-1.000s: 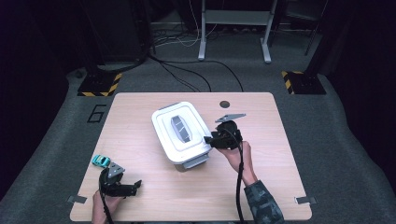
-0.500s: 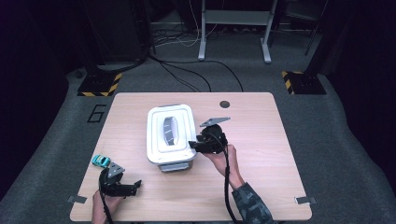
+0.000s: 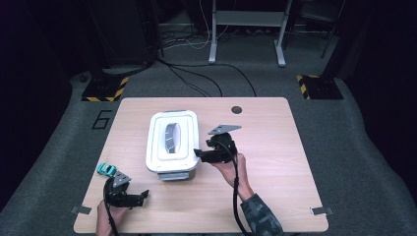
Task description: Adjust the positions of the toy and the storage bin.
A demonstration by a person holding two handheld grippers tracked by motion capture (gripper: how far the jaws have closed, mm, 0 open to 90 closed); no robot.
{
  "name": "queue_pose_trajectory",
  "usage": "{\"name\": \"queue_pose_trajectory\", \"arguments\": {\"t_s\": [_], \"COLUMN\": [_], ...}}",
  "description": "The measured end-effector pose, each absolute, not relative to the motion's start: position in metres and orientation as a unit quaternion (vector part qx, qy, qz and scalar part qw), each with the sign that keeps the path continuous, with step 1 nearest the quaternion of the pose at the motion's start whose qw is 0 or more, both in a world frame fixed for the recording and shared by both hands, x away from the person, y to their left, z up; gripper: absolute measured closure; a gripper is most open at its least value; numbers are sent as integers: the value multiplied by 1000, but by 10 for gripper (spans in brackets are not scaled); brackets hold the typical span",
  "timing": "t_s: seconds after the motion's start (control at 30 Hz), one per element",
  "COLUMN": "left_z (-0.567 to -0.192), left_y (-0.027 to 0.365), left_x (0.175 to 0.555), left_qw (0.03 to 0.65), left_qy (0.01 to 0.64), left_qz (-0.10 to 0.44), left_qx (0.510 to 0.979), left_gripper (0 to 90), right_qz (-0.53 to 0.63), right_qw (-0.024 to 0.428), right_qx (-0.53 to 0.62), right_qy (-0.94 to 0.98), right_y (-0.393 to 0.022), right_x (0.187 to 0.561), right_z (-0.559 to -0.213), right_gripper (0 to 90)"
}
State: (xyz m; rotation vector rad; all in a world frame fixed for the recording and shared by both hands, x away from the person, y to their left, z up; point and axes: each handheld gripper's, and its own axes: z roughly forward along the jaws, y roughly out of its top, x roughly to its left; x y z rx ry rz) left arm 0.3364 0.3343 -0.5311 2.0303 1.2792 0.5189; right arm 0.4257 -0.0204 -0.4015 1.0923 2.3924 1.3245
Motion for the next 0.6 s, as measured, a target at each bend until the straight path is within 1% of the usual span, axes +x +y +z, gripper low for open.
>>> {"name": "queue_pose_trajectory", "arguments": {"t_s": [0.03, 0.07, 0.1, 0.2, 0.27, 0.33, 0.37, 0.5, 0.6], "left_z": [-531, -531, -528, -519, -509, -495, -489, -462, -439], "left_y": [334, 334, 335, 337, 339, 340, 340, 336, 332], "left_x": [336, 336, 335, 333, 332, 330, 329, 326, 325], "left_qw": [337, 335, 333, 343, 352, 363, 366, 363, 370], "left_qy": [491, 489, 488, 491, 491, 490, 488, 476, 464], "left_qz": [199, 197, 200, 195, 197, 204, 208, 237, 248], "left_qx": [779, 781, 781, 776, 772, 766, 765, 765, 766], "left_gripper": [0, 0, 0, 0, 0, 0, 0, 0, 0], "right_qz": [448, 452, 451, 445, 436, 430, 424, 396, 376], "right_qw": [98, 103, 117, 136, 158, 166, 178, 186, 191], "right_qx": [369, 375, 386, 400, 413, 426, 439, 475, 500], "right_qy": [809, 803, 796, 790, 784, 778, 772, 764, 756], "right_y": [-20, -29, -46, -68, -85, -101, -114, -145, -163], "right_x": [426, 424, 419, 414, 410, 407, 405, 402, 401], "right_z": [-401, -401, -400, -403, -409, -416, -424, -450, -467], "right_gripper": [351, 314, 236, 181, 164, 144, 134, 105, 103]}}
